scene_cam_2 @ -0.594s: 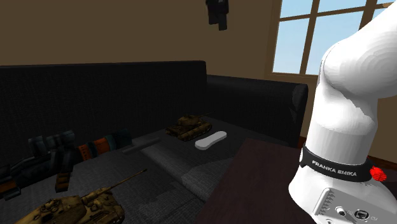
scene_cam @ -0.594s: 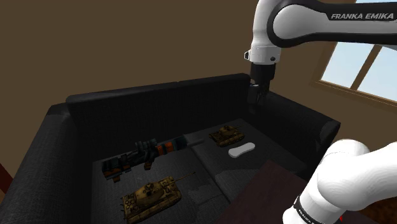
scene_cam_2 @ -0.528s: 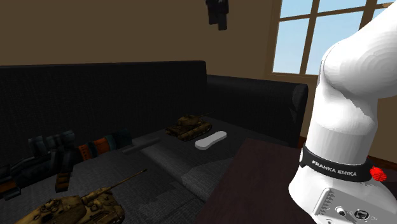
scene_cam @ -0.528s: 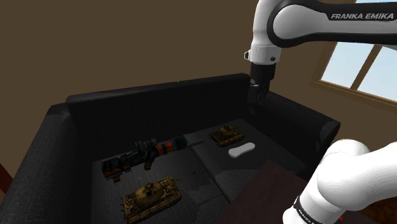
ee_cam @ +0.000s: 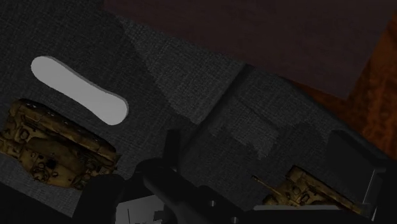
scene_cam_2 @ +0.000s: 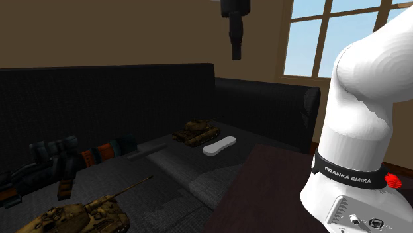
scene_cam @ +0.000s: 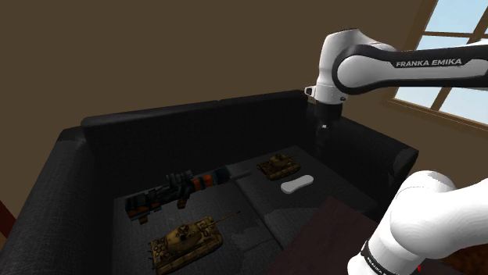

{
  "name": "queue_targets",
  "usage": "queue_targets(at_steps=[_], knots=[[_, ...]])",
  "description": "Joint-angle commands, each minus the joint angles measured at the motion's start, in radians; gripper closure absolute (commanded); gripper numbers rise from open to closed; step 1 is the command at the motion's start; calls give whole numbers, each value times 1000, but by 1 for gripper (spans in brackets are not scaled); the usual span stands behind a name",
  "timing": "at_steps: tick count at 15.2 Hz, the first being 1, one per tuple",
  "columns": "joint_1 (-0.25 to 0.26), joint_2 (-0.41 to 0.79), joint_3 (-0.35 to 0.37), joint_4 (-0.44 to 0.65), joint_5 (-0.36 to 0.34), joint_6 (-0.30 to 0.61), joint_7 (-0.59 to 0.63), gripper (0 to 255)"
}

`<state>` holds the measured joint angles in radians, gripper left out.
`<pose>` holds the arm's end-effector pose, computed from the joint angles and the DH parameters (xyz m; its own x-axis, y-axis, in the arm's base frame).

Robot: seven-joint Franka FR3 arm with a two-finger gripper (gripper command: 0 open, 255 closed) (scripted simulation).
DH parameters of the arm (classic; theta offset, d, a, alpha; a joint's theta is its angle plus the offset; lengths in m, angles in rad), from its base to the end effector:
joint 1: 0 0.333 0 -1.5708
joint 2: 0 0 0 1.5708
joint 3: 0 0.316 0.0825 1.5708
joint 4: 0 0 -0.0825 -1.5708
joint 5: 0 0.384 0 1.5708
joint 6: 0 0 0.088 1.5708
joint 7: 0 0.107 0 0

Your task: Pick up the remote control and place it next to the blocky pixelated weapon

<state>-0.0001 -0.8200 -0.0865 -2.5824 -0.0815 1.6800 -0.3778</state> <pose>0.2956 -0.0361 0.5018 0.9413 0.3269 -0.0841 0.3268 -0.9450 -0.0153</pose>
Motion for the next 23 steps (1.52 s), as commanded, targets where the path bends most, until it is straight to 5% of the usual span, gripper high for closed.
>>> queue_targets(at_steps=[1,8,16,20,23], knots=[[-3,4,-43,-47,-37,62,-76,0],[-22,90,-210,-173,-168,310,-328,0],[2,368,-428,-193,-258,656,-629,0],[69,565,-546,-155,-204,834,-823,0],[149,737,-630,-108,-47,956,-1039,0]])
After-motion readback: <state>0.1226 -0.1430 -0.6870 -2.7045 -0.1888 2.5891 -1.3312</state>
